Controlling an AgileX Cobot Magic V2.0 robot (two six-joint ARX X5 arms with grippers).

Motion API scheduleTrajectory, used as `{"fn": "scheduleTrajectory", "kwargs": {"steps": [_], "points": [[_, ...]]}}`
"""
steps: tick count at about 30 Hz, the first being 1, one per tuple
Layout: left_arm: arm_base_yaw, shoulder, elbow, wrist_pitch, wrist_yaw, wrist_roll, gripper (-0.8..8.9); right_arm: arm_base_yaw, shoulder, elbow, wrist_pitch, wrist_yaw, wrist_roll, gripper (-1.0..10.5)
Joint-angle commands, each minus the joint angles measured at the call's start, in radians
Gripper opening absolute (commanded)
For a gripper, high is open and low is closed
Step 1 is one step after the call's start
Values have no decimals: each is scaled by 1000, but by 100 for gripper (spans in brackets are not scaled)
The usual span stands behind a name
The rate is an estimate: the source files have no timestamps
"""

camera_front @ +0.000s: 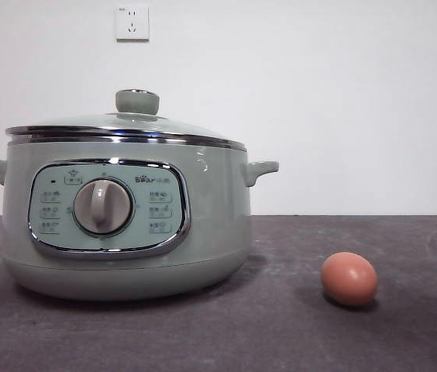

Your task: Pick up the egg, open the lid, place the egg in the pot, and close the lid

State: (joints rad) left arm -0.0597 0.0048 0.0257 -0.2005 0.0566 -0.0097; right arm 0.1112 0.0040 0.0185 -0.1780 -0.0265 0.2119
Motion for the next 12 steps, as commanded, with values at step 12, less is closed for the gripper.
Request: {"fn": "scheduleTrajectory", "kwargs": {"steps": [12], "points": [[2, -3, -4, 0, 80, -338, -3, 0, -2, 6, -5, -59, 312, -2]]}}
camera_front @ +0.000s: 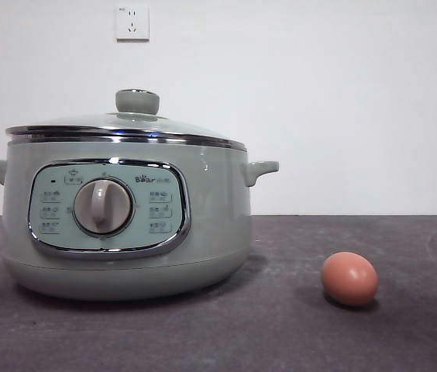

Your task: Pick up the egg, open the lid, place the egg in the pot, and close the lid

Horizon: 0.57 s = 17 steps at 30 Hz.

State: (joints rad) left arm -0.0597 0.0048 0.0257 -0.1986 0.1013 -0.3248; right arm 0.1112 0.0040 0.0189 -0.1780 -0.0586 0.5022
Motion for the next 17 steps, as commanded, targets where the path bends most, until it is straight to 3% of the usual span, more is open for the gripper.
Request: {"fn": "scheduleTrajectory", "kwargs": {"steps": [1, 10, 17], "points": [[2, -3, 1, -3, 53, -25, -3, 0, -2, 11, -7, -45, 23, -3], [2, 14, 151, -132, 75, -68, -6, 0, 100, 142, -74, -74, 14, -9], [2, 95, 288, -134, 95, -36, -6, 0, 288, 293, -112, -132, -97, -9]]}}
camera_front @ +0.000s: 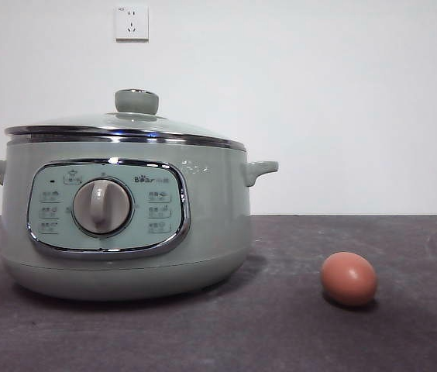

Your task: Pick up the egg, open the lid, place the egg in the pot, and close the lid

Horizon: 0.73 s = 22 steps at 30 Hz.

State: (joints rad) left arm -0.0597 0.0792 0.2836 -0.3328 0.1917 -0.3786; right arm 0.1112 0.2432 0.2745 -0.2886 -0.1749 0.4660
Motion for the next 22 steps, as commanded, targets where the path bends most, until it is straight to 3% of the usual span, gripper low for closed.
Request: {"fn": "scheduleTrajectory", "kwargs": {"steps": [1, 7, 12, 16, 18, 20, 22], "points": [[2, 36, 51, 1, 11, 21, -7, 0, 80, 63, -10, -30, -75, -9], [2, 151, 175, -18, 96, 50, -5, 1, 259, 209, -60, -116, -129, -8], [2, 279, 288, -67, 204, 96, 10, 1, 408, 331, -139, -260, -196, 1], [2, 372, 359, -82, 244, 95, 249, 1, 511, 410, -203, -375, -257, 28], [2, 415, 388, -84, 260, 95, 320, 2, 554, 438, -218, -402, -274, 186], [2, 466, 422, -88, 263, 96, 320, 3, 596, 453, -217, -401, -274, 415], [2, 497, 447, -88, 263, 95, 320, 16, 626, 454, -217, -396, -274, 418]]}}
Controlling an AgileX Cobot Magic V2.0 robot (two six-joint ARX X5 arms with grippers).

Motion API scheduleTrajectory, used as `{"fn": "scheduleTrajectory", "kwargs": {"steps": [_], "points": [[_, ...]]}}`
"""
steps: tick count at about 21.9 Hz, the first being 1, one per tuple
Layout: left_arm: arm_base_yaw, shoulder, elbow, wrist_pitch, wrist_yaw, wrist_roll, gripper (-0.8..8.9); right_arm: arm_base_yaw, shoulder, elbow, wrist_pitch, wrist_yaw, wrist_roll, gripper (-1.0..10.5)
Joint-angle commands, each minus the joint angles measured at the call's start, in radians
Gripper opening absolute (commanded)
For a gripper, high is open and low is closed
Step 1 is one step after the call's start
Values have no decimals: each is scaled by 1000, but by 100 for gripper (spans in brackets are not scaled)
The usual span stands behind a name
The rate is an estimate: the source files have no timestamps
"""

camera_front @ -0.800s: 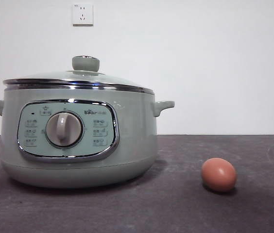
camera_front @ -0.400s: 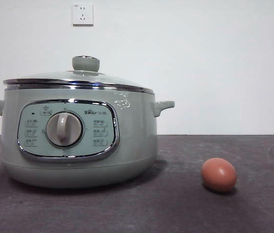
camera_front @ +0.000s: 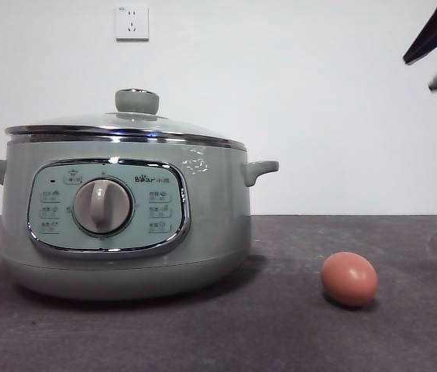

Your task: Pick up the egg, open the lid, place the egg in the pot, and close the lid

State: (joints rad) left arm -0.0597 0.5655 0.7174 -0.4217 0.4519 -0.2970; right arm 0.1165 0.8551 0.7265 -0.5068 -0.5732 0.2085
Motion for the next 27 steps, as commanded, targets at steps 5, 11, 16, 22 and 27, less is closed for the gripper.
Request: {"fn": "scheduleTrajectory", "kwargs": {"steps": [5, 11, 16, 22, 27], "points": [[0, 54, 67, 2, 3, 26, 322, 178, 81, 26, -1, 203, -16, 418], [-1, 76, 108, 2, 2, 38, 324, 434, 270, 121, -50, 526, -15, 418], [-1, 79, 108, 1, 2, 38, 324, 491, 483, 130, -48, 615, 27, 410], [-1, 79, 108, 1, 2, 39, 323, 493, 662, 130, 6, 592, 56, 409], [-1, 79, 108, -5, 2, 39, 323, 493, 727, 130, 57, 572, 72, 219]]}}
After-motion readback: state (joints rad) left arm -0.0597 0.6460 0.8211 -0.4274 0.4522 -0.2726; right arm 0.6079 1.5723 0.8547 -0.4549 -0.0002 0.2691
